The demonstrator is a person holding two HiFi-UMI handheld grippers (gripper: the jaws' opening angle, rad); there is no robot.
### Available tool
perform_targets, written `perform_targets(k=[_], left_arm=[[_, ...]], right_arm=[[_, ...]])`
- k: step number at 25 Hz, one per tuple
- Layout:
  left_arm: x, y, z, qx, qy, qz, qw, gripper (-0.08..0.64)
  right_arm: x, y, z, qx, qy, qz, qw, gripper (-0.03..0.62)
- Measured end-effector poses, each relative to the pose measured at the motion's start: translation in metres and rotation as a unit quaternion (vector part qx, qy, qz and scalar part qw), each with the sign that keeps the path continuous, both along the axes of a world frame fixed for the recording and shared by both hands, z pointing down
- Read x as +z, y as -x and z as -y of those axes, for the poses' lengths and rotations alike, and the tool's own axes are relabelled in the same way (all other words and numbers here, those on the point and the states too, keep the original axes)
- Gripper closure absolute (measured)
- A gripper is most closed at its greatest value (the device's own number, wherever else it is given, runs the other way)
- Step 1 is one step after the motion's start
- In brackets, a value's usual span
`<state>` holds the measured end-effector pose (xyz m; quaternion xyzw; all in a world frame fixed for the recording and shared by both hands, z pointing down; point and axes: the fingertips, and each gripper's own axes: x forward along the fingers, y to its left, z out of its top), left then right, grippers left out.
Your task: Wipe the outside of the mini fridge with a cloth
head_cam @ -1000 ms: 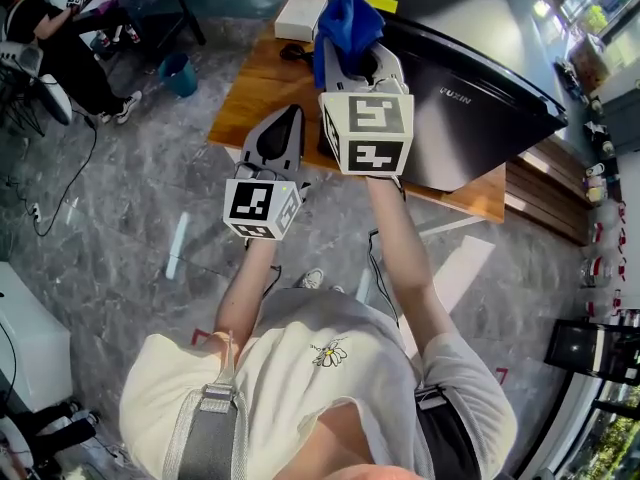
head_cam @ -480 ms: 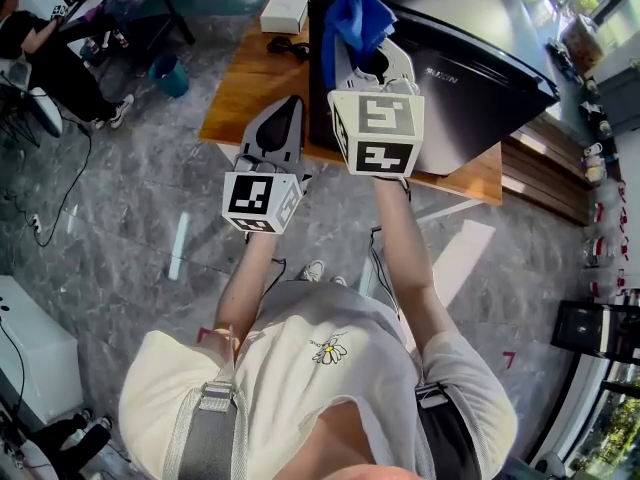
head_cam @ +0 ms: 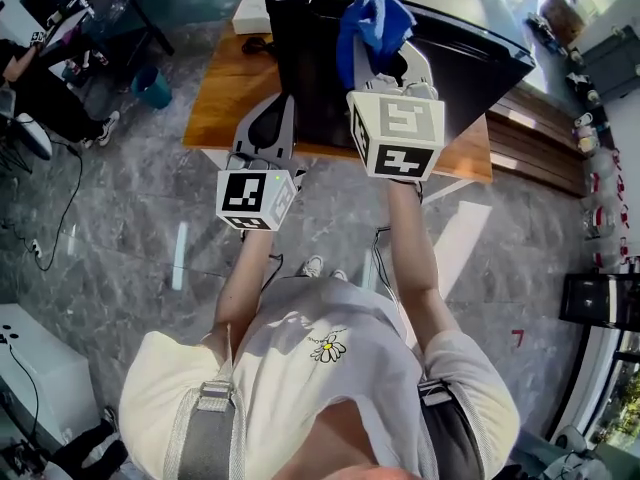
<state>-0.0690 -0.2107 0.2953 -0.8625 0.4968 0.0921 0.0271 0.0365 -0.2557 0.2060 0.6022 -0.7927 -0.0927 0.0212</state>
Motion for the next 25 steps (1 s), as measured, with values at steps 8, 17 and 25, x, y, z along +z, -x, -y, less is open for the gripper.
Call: perform_targets(k=[8,17,25], left_arm=[[0.002,-0.015,-0.002,0.014,0.002,0.003,0.9999,0.555],[-0.004,-0.024,-0.007,0.018,-0.005,0.003,0.9998,0.555],[-0.004,-0.021,-0.008,0.010,-0.003,0.006,0.9999,0.555]], right_arm=[[0.000,-0.072,-0.017,0.066,-0.006,0.005,0.998,0.520],[-0.003,-0.149,-0.035,0.138,-0.010,0.000,0.990,0.520],[-0.003,-0.222,-0.045,0.205,-0.009,0.009,0.979,0.520]])
